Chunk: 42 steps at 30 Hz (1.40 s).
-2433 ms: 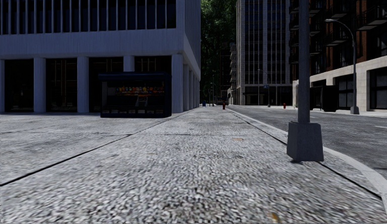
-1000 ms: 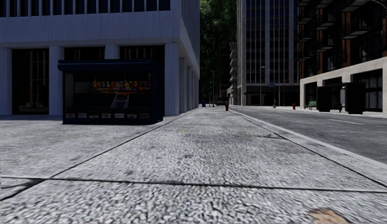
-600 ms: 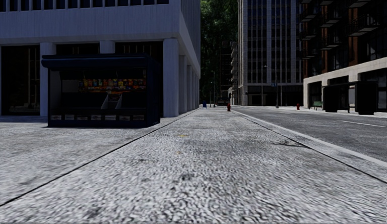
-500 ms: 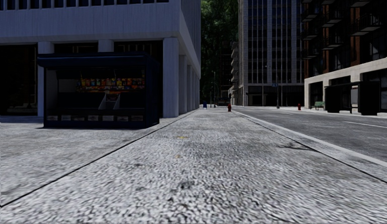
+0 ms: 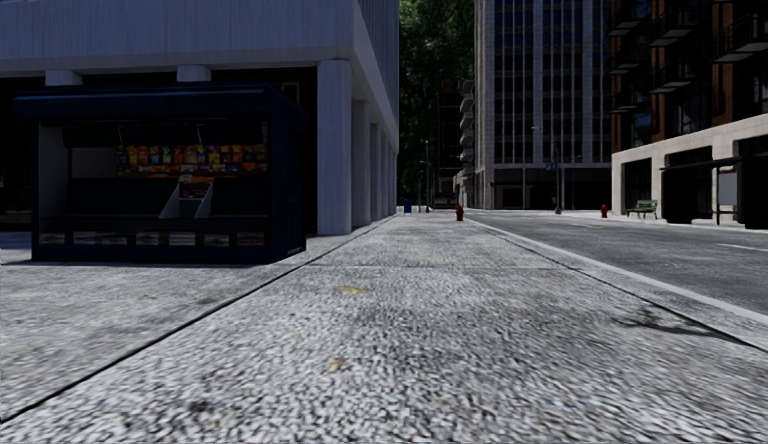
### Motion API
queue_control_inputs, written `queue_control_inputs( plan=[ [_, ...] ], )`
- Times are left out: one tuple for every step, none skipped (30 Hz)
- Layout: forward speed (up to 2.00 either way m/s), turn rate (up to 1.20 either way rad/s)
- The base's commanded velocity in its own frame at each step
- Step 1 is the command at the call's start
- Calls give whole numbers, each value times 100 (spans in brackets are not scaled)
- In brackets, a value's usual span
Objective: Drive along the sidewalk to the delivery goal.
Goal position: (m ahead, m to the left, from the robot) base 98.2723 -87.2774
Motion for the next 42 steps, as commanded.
queue_control_inputs(
  plan=[
    [200,0],
    [200,0],
    [200,0],
    [200,0],
    [200,0],
    [200,0],
    [199,0],
    [199,0],
    [199,0],
    [199,0],
    [199,0],
    [199,0],
    [199,0],
    [199,0],
    [199,0],
    [199,0],
    [199,0],
    [199,0],
    [200,0],
    [199,0],
    [199,0],
    [197,0],
    [197,0],
    [197,0],
    [197,0],
    [197,0],
    [197,0],
    [200,0],
    [200,0],
    [200,0],
    [200,0],
    [200,0],
    [200,0],
    [200,0],
    [200,0],
    [200,0],
    [200,0],
    [200,0],
    [200,0],
    [200,0],
    [200,0],
    [200,0]
  ],
)
